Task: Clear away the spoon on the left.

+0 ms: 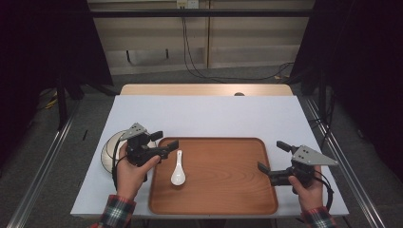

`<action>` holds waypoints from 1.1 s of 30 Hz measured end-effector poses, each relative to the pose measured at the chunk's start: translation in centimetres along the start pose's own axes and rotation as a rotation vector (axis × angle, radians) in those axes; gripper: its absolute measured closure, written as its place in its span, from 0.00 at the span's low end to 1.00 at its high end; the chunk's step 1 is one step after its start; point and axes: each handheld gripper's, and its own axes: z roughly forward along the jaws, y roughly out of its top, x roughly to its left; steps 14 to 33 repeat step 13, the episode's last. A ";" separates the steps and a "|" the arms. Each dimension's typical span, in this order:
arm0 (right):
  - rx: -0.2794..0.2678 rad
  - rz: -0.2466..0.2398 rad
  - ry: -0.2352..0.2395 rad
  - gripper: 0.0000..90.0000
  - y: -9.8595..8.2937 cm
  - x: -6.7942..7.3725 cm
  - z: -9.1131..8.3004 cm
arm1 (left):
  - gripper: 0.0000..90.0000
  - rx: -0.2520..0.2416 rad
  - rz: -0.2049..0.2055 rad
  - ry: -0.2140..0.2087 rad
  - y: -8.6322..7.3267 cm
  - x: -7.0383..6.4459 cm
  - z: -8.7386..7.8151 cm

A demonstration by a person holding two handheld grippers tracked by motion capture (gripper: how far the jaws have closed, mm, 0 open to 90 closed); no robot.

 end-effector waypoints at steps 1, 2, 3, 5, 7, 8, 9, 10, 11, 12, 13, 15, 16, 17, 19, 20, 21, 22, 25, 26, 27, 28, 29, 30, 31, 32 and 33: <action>0.003 0.003 -0.004 0.00 0.0 0.0 0.0 | 0.17 -0.010 0.008 -0.009 0.0 0.1 -0.1; 0.007 0.004 -0.005 0.00 0.0 0.0 0.0 | 0.16 -0.006 0.018 0.005 0.1 0.1 -0.3; 0.007 0.005 -0.006 0.00 -0.1 0.0 0.0 | 0.15 -0.013 0.017 -0.005 0.1 0.1 -0.5; 0.007 0.004 -0.007 0.00 -0.1 0.0 0.0 | 0.14 -0.014 0.024 -0.002 0.1 0.2 -0.9; 0.009 0.004 -0.007 0.00 -0.1 0.0 0.0 | 0.14 -0.012 0.027 0.009 0.1 0.3 -1.3; 0.005 0.006 -0.001 0.00 -0.1 -0.1 0.1 | 0.13 -0.022 0.021 0.007 0.0 0.4 -1.5; 0.009 0.003 -0.004 0.00 -0.1 -0.1 0.1 | 0.13 -0.021 0.021 0.003 0.0 0.5 -1.7; 0.013 0.007 -0.001 0.00 -0.1 -0.1 0.0 | 0.13 -0.019 0.024 0.010 0.0 0.6 -1.9; 0.014 0.010 -0.005 0.00 -0.1 -0.1 0.1 | 0.13 -0.031 0.016 0.006 -0.1 0.6 -2.0; 0.013 0.006 -0.005 0.00 -0.1 -0.1 0.1 | 0.13 -0.030 0.017 0.011 0.0 0.7 -2.2; 0.013 0.003 -0.001 0.00 -0.2 -0.1 0.2 | 0.13 -0.030 0.021 0.009 0.0 0.7 -2.3; 0.013 0.003 -0.001 0.00 -0.2 -0.1 0.2 | 0.13 -0.030 0.021 0.009 0.0 0.7 -2.3; 0.013 0.003 -0.001 0.00 -0.2 -0.1 0.2 | 0.13 -0.030 0.021 0.009 0.0 0.7 -2.3; 0.013 0.003 -0.001 0.00 -0.2 -0.1 0.2 | 0.13 -0.030 0.021 0.009 0.0 0.7 -2.3; 0.013 0.003 -0.001 0.00 -0.2 -0.1 0.2 | 0.13 -0.030 0.021 0.009 0.0 0.7 -2.3; 0.013 0.003 -0.001 0.00 -0.2 -0.1 0.2 | 0.13 -0.030 0.021 0.009 0.0 0.7 -2.3; 0.013 0.003 -0.001 0.00 -0.2 -0.1 0.2 | 0.13 -0.030 0.021 0.009 0.0 0.7 -2.3; 0.013 0.003 -0.001 0.00 -0.2 -0.1 0.2 | 0.13 -0.030 0.021 0.009 0.0 0.7 -2.3; 0.013 0.003 -0.001 0.00 -0.2 -0.1 0.2 | 0.13 -0.030 0.021 0.009 0.0 0.7 -2.3; 0.013 0.003 -0.001 0.00 -0.2 -0.1 0.2 | 0.13 -0.030 0.021 0.009 0.0 0.7 -2.3; 0.013 0.003 -0.001 0.00 -0.2 -0.1 0.2 | 0.13 -0.030 0.021 0.009 0.0 0.7 -2.3; 0.013 0.003 -0.001 0.00 -0.2 -0.1 0.2 | 0.13 -0.030 0.021 0.009 0.0 0.7 -2.3; 0.013 0.003 -0.001 0.00 -0.2 -0.1 0.2 | 0.13 -0.030 0.021 0.009 0.0 0.7 -2.3; 0.013 0.003 -0.001 0.00 -0.2 -0.1 0.2 | 0.13 -0.030 0.021 0.009 0.0 0.7 -2.3; 0.013 0.003 -0.001 0.00 -0.2 -0.1 0.2 | 0.13 -0.030 0.021 0.009 0.0 0.7 -2.3; 0.013 0.003 -0.001 0.00 -0.2 -0.1 0.2 | 0.13 -0.030 0.021 0.009 0.0 0.7 -2.3; 0.013 0.003 -0.001 0.00 -0.2 -0.1 0.2 | 0.13 -0.030 0.021 0.009 0.0 0.7 -2.3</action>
